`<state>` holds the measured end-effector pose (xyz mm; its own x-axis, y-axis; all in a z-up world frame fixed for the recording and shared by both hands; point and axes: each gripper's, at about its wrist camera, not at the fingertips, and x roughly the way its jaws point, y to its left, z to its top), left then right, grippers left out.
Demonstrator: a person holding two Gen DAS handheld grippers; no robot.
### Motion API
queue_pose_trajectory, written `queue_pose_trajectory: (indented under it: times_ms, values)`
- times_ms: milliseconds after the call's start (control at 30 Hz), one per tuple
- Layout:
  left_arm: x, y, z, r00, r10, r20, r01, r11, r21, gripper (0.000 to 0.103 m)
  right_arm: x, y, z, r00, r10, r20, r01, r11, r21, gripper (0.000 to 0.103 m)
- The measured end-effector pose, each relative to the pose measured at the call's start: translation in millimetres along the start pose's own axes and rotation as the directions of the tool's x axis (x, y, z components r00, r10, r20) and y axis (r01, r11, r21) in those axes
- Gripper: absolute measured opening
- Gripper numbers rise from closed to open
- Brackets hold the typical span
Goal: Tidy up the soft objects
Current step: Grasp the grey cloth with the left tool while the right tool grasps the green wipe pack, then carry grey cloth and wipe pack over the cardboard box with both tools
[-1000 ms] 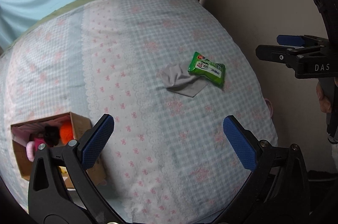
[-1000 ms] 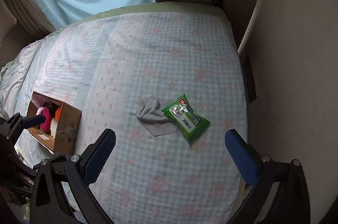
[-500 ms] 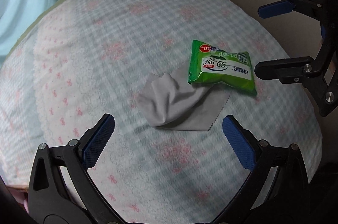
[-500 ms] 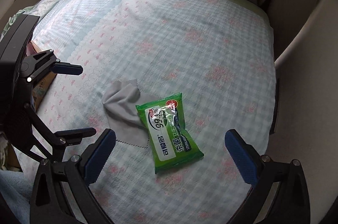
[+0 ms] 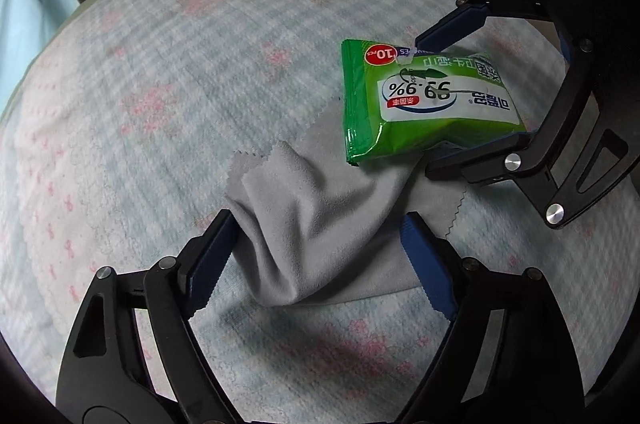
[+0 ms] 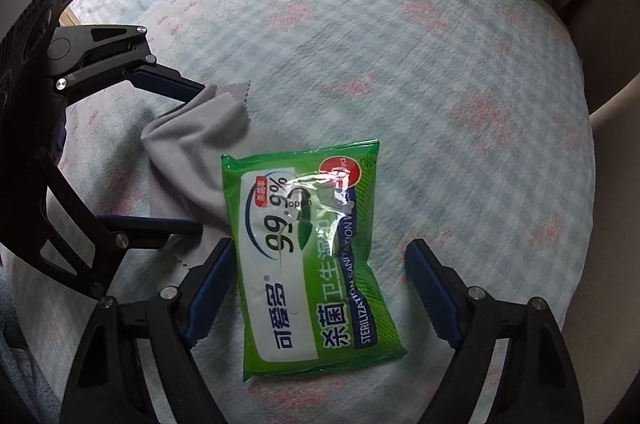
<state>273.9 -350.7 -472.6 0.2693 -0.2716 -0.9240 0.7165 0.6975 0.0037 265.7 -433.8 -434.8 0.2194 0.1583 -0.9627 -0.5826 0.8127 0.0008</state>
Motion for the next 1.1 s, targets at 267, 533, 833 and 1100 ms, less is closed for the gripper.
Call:
queue_pose_trajectory:
  times_ms: [267, 533, 833, 1100]
  values:
    - [-3.3, -9.2, 8.1, 1.000, -0.003, 0.002, 0.003, 1.000, 0.027, 0.023, -11.6, 8.7, 6.7, 0.999, -0.034, 0.015, 0.034, 0.999, -0.011, 0.044]
    - [-11.9, -2.5, 15.6, 1.000, -0.022, 0.003, 0.022, 1.000, -0.015, 0.012, -32.7, 6.4, 12.8, 0.998, -0.047, 0.050, 0.044, 0.997, 0.062, 0.039]
    - [-52.6, 1.4, 16.7, 0.999, -0.011, 0.039, 0.013, 0.998, -0.054, 0.012, -79.0, 12.1, 12.5, 0.991, -0.086, 0.104, 0.066, 0.981, 0.183, 0.039]
    - [-126.6, 6.9, 14.5, 0.998, 0.020, 0.061, -0.009, 0.985, -0.172, 0.012, -152.0, 34.8, 16.8, 0.980, -0.144, 0.137, 0.083, 0.922, 0.378, 0.039]
